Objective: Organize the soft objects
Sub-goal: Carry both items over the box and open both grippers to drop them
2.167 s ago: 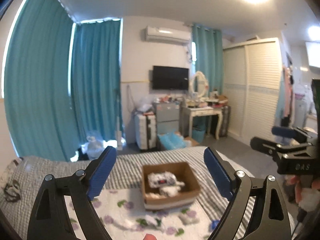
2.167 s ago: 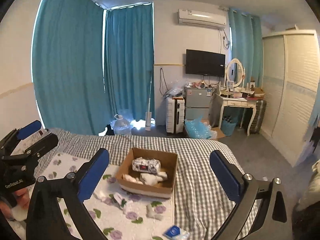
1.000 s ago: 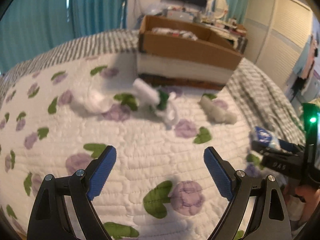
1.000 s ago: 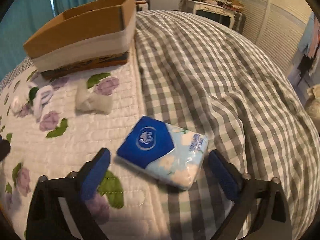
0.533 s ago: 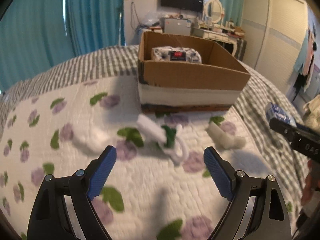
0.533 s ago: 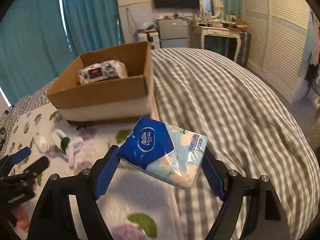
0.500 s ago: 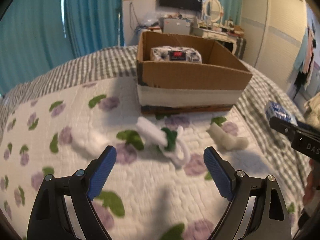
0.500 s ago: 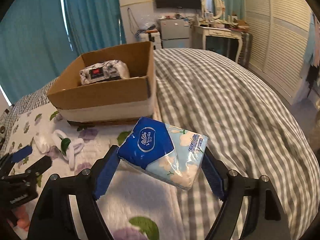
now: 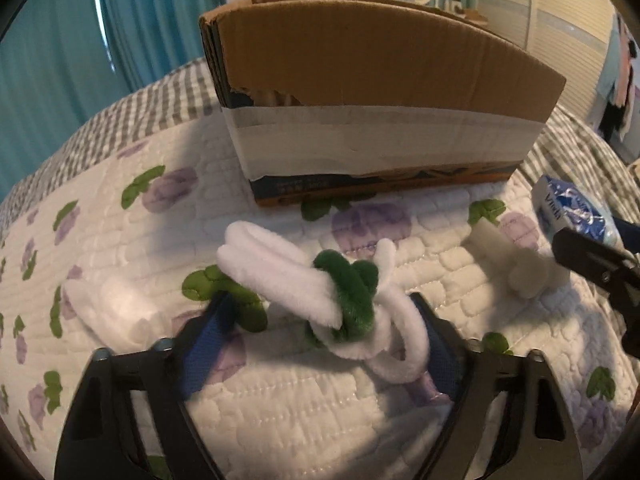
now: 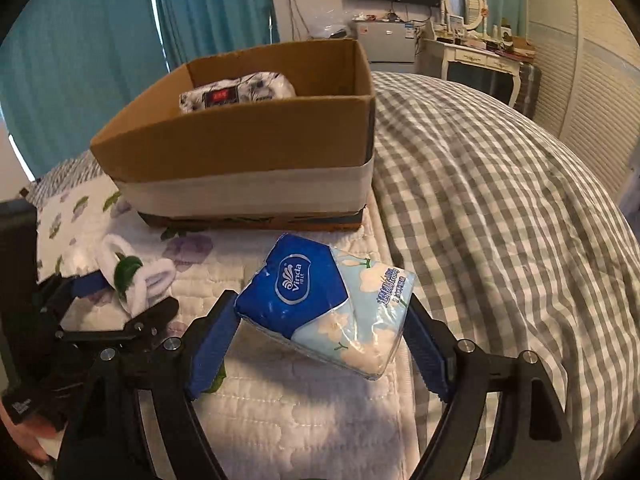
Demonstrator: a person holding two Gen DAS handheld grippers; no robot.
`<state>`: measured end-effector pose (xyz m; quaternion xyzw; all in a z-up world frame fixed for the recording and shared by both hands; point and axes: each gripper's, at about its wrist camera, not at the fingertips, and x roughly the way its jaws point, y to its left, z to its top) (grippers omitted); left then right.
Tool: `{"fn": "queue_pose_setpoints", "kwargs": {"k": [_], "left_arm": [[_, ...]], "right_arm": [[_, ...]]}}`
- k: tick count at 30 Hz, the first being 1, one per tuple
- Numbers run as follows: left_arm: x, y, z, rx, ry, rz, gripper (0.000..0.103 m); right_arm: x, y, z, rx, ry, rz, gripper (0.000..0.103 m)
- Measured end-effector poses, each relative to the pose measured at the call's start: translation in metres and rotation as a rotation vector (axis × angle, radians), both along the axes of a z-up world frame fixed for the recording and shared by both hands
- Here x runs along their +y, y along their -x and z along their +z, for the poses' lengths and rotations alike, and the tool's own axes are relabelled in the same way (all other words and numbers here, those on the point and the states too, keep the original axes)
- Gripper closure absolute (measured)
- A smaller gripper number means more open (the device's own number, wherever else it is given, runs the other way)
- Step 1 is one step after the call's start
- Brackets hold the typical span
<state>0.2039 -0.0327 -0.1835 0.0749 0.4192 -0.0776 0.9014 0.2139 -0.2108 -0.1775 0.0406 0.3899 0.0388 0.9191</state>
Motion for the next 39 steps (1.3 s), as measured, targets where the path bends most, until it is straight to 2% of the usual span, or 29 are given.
{"fn": "queue_pose_setpoints", "kwargs": {"k": [2, 4, 6, 7, 13, 18, 22, 26, 29, 32, 36, 39], "left_arm": [[-0.001, 0.000, 0.000, 0.002, 0.005, -0.012, 0.039], [-0.001, 0.000, 0.001, 0.000, 0.014, -0.026, 0.053], [-0.002, 0.001, 0.005, -0.010, 0.010, -0.032, 0.056], [-0.002, 0.003, 0.007, -0.014, 0.012, -0.035, 0.061], [0.000, 0.020, 0.030, -0.033, 0.041, -0.064, 0.061], [0.003, 0.047, 0.070, -0.081, 0.073, -0.079, 0.061], [0.005, 0.060, 0.111, -0.152, 0.121, -0.105, 0.061], [0.001, 0.062, 0.154, -0.228, 0.156, -0.131, 0.060], [-0.002, 0.050, 0.175, -0.270, 0.158, -0.146, 0.058], [0.003, 0.016, 0.182, -0.243, 0.214, -0.151, 0.057], [0.007, -0.030, 0.173, -0.215, 0.252, -0.111, 0.053], [-0.003, -0.048, 0.160, -0.212, 0.196, -0.094, 0.040]], "right_arm": [[0.000, -0.001, -0.002, 0.005, -0.011, 0.003, 0.023], [0.000, 0.000, -0.003, 0.004, -0.012, 0.004, 0.023], [0.000, 0.001, -0.003, 0.004, -0.001, 0.001, 0.023], [-0.001, 0.003, -0.003, 0.001, 0.002, -0.003, 0.023], [-0.004, 0.019, 0.017, -0.032, -0.001, -0.013, 0.023], [-0.002, 0.037, 0.047, -0.079, -0.011, -0.002, 0.023], [-0.001, 0.045, 0.087, -0.137, -0.026, 0.022, 0.023], [0.005, 0.045, 0.137, -0.212, 0.006, 0.046, 0.023], [0.007, 0.032, 0.166, -0.255, 0.030, 0.052, 0.023], [0.011, 0.009, 0.180, -0.273, 0.077, 0.052, 0.023], [0.014, -0.031, 0.174, -0.240, 0.054, 0.064, 0.023], [0.019, -0.056, 0.166, -0.237, 0.056, 0.088, 0.023]]}}
